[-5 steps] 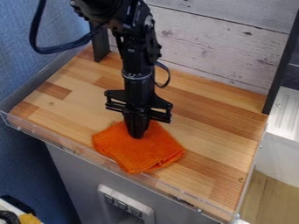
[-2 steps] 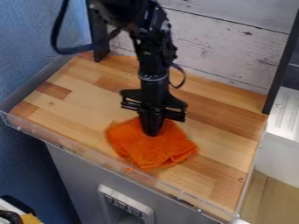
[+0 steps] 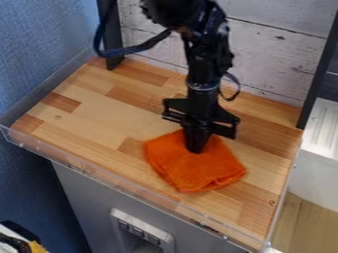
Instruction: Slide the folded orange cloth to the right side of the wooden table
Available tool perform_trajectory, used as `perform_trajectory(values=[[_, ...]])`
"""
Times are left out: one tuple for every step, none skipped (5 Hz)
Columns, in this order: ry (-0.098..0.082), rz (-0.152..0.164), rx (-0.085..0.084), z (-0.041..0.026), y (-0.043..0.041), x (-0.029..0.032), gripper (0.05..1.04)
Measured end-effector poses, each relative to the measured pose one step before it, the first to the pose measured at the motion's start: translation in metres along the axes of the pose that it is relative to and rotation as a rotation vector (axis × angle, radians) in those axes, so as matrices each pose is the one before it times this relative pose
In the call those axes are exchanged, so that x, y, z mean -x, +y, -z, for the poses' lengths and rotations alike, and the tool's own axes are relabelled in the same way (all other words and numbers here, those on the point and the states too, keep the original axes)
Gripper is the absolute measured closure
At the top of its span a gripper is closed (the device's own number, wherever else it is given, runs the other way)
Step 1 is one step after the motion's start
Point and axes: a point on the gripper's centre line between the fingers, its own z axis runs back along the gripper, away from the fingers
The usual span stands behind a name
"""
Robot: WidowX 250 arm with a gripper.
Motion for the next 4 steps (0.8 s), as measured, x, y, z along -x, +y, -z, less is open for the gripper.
perform_trajectory(values=[[0.0045, 0.0268, -0.0052, -0.00053, -0.01783, -0.00381, 1.02], [0.0083, 0.0228, -0.002, -0.00227, -0.01604, 0.00209, 1.02], [0.0124, 0.0154, 0.0001, 0.00002, -0.0108, -0.00012, 1.004], [0.0173, 0.0155, 0.0054, -0.00864, -0.00292, -0.00332, 0.856]])
